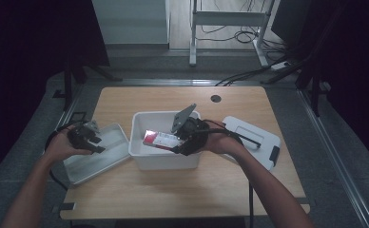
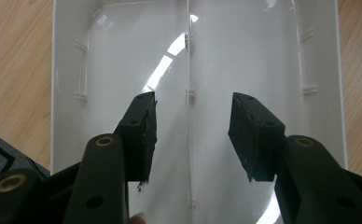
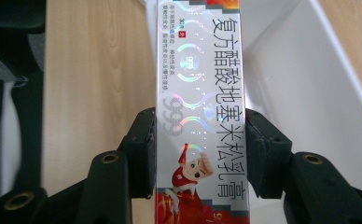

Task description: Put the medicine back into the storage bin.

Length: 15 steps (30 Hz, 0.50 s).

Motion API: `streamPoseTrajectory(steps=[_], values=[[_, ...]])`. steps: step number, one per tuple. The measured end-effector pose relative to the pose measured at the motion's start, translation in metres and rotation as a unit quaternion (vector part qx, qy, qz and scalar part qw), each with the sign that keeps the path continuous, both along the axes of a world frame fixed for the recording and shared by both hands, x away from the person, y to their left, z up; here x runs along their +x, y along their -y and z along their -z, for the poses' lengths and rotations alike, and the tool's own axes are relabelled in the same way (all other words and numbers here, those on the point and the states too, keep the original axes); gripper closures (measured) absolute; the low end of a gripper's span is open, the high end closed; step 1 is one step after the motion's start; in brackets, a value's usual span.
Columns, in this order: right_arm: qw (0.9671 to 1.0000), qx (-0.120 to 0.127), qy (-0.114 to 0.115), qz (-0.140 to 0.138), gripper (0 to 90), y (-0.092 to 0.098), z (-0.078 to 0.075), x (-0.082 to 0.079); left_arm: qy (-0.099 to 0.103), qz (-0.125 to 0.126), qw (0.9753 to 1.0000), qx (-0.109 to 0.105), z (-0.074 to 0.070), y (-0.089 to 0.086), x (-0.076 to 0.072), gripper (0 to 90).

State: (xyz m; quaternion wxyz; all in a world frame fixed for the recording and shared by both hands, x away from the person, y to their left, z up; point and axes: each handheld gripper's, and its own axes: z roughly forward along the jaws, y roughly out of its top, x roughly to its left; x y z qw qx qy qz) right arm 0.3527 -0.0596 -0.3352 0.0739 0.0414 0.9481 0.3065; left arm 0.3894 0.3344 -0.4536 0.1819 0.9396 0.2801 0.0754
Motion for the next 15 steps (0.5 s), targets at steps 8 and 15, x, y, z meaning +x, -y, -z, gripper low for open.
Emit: streamPoseTrajectory(steps=[8,15], values=[[0.9999,-0.015,0.006,-0.004,50.5,-0.017,0.008,0.034,0.001,0.002,1.0,0.004,-0.001,0.003,0.002,51.9],[0.9988,-0.041,-0.006,-0.025,50.4,-0.034,0.022,0.054,0.0,0.002,1.0,0.002,0.0,0.005,0.001,52.0]])
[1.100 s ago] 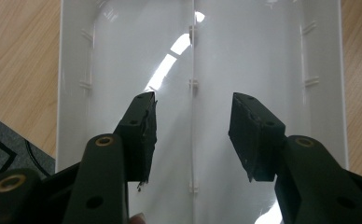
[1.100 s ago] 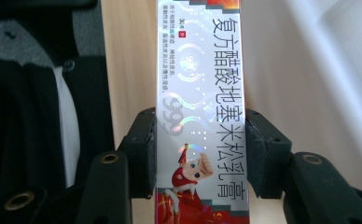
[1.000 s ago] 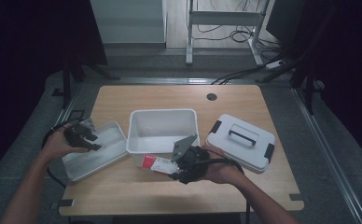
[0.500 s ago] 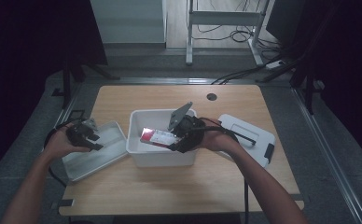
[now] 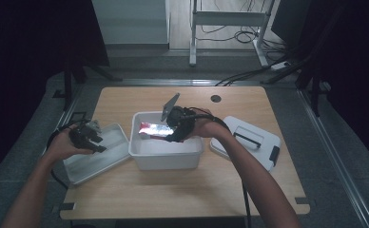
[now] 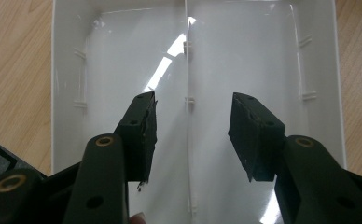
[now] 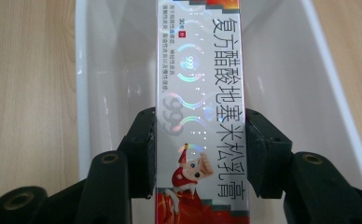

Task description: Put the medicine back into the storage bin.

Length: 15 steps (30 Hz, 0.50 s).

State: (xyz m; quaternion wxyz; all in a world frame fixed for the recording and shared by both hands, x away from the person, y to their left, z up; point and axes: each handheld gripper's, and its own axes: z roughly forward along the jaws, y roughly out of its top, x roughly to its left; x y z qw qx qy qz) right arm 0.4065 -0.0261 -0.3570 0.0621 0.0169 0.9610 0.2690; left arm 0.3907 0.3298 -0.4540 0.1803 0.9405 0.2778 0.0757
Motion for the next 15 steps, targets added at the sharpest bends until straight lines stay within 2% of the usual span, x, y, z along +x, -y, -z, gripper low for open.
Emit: streamPoseTrajectory(steps=[3,4,15], values=[[0.9999,-0.012,-0.005,-0.007,50.3,-0.005,0.008,0.004,0.001,0.003,1.0,0.001,0.001,0.0,0.0,52.0],[0.9997,-0.023,-0.008,-0.008,50.4,-0.009,0.014,0.004,-0.001,0.004,1.0,0.001,0.001,0.0,0.0,52.1],[0.9987,-0.047,-0.018,-0.011,50.3,-0.021,0.035,0.006,-0.002,0.005,1.0,0.002,0.003,0.0,-0.001,52.1]])
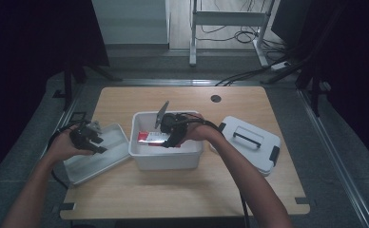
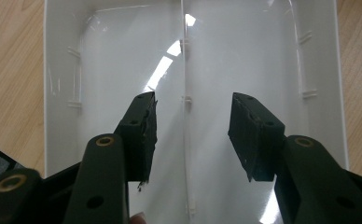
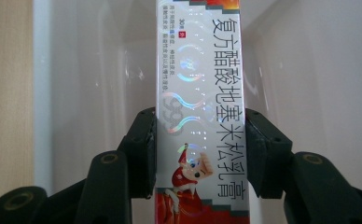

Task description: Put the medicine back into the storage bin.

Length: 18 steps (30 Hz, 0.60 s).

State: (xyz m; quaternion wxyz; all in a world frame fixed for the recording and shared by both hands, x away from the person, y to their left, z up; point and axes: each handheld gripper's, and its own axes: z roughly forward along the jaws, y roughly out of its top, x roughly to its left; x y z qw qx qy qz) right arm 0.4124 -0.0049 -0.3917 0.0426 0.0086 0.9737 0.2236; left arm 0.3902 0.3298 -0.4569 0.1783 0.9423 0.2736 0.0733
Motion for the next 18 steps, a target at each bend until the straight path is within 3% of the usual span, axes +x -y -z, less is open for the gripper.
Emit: streamPoseTrajectory(steps=[6,18], values=[[0.9997,-0.022,-0.006,-0.007,50.3,-0.006,0.012,0.001,-0.001,-0.001,1.0,0.0,0.002,0.0,0.0,52.1],[0.9994,-0.026,-0.013,-0.02,50.2,-0.01,0.017,0.0,-0.004,0.004,1.0,0.003,0.005,0.0,0.0,52.2]])
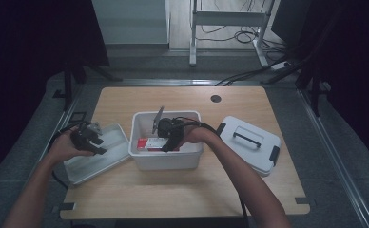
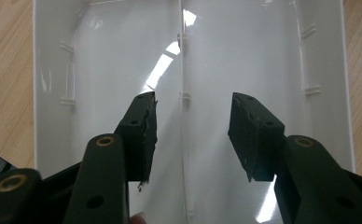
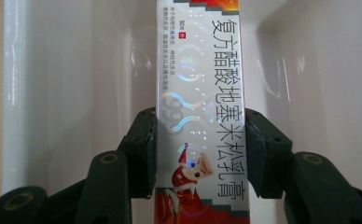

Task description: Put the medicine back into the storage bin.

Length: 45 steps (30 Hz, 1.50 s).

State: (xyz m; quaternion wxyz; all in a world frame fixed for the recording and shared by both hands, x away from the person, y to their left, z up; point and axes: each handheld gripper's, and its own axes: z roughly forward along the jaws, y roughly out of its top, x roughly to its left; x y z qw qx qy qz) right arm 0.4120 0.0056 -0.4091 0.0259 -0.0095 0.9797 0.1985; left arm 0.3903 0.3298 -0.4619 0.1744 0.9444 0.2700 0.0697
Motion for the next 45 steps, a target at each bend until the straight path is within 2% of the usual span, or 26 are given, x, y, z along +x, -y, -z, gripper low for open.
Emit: streamPoseTrajectory(steps=[3,10,25,27,32,37,39,43,45], values=[[1.0,-0.004,-0.002,-0.003,50.2,-0.002,0.002,-0.001,0.0,-0.004,1.0,-0.004,0.001,0.0,-0.001,52.2],[0.9998,-0.015,-0.003,-0.009,50.2,-0.005,0.007,0.0,-0.001,0.0,1.0,0.002,0.003,-0.001,0.0,52.2],[0.9995,-0.029,-0.008,-0.009,50.3,-0.009,0.015,0.001,-0.004,0.0,1.0,0.001,0.007,0.001,0.0,52.3],[0.9991,-0.041,-0.009,-0.007,50.3,-0.009,0.017,0.001,-0.005,0.0,1.0,0.001,0.007,0.001,0.0,52.4],[0.9984,-0.056,-0.008,-0.006,50.3,-0.011,0.019,0.002,-0.006,-0.002,1.0,0.001,0.007,0.0,0.0,52.3],[0.9966,-0.081,-0.014,-0.004,50.2,-0.014,0.024,0.002,-0.006,0.0,1.0,0.0,0.008,0.0,0.0,52.3],[0.9949,-0.099,-0.019,-0.001,50.1,-0.016,0.028,0.002,-0.006,-0.002,1.0,-0.001,0.009,0.0,-0.001,52.3],[0.9947,-0.101,-0.019,-0.003,49.7,-0.016,0.03,0.003,-0.006,-0.002,1.0,-0.001,0.01,-0.001,-0.001,52.3],[0.9949,-0.099,-0.019,0.004,46.9,-0.016,0.029,0.003,-0.007,-0.003,1.0,-0.001,0.011,-0.002,-0.001,52.3]])
